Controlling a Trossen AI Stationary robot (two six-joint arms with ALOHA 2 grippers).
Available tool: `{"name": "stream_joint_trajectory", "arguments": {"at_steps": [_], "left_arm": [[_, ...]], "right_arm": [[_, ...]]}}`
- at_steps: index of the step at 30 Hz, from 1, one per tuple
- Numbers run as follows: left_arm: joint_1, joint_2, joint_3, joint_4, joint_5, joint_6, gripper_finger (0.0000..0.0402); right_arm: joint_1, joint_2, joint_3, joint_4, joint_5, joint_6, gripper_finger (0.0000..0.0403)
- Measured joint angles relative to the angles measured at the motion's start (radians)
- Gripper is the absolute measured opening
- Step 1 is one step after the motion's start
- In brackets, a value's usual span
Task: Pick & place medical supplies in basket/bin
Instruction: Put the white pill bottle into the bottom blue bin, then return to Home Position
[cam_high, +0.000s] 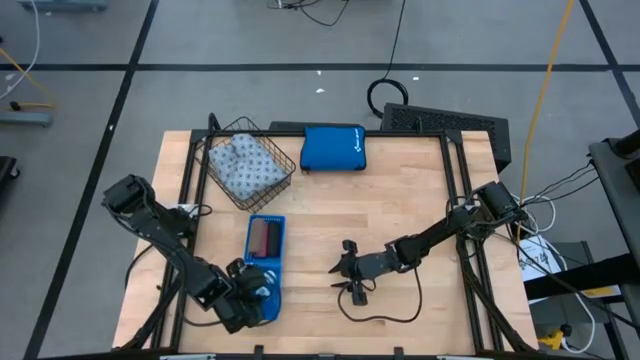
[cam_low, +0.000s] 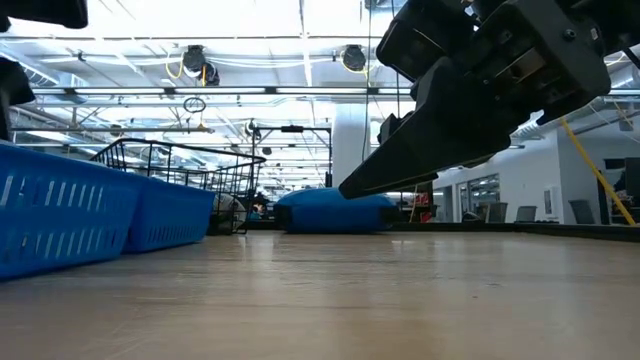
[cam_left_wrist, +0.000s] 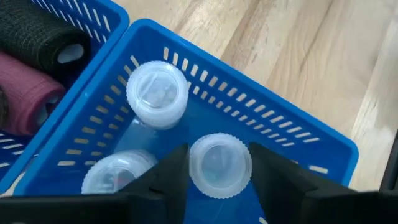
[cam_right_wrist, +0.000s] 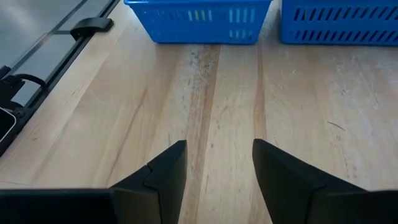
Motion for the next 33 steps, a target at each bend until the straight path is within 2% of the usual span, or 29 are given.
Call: {"name": "stream_joint_trajectory", "arguments": {"at_steps": [7, 12, 15, 20, 29, 33], "left_arm": [[0.018, 0.000, 0.000, 0.001, 0.007, 0.003, 0.0276], [0.048, -0.022, 0.003, -0.003, 0.117, 0.068, 0.0324], [0.064, -0.079, 0.017, -0.005, 0.139, 0.122, 0.0342], [0.088, -0.254, 0.044, 0.002, 0.120, 0.317, 0.0356], [0.101, -0.687, 0.096, 0.014, 0.115, 0.895, 0.0355], [0.101, -0.846, 0.096, 0.038, 0.116, 1.041, 0.0358]], "right_arm": [[0.000, 0.000, 0.000, -0.001, 0.000, -0.002, 0.0173], [0.000, 0.000, 0.000, -0.001, 0.000, -0.002, 0.0172], [0.000, 0.000, 0.000, -0.001, 0.000, 0.000, 0.0173], [0.000, 0.000, 0.000, 0.000, 0.001, 0.000, 0.0175], [0.000, 0.000, 0.000, -0.001, 0.001, -0.002, 0.0175], [0.000, 0.000, 0.000, -0.001, 0.001, -0.003, 0.0177]]}}
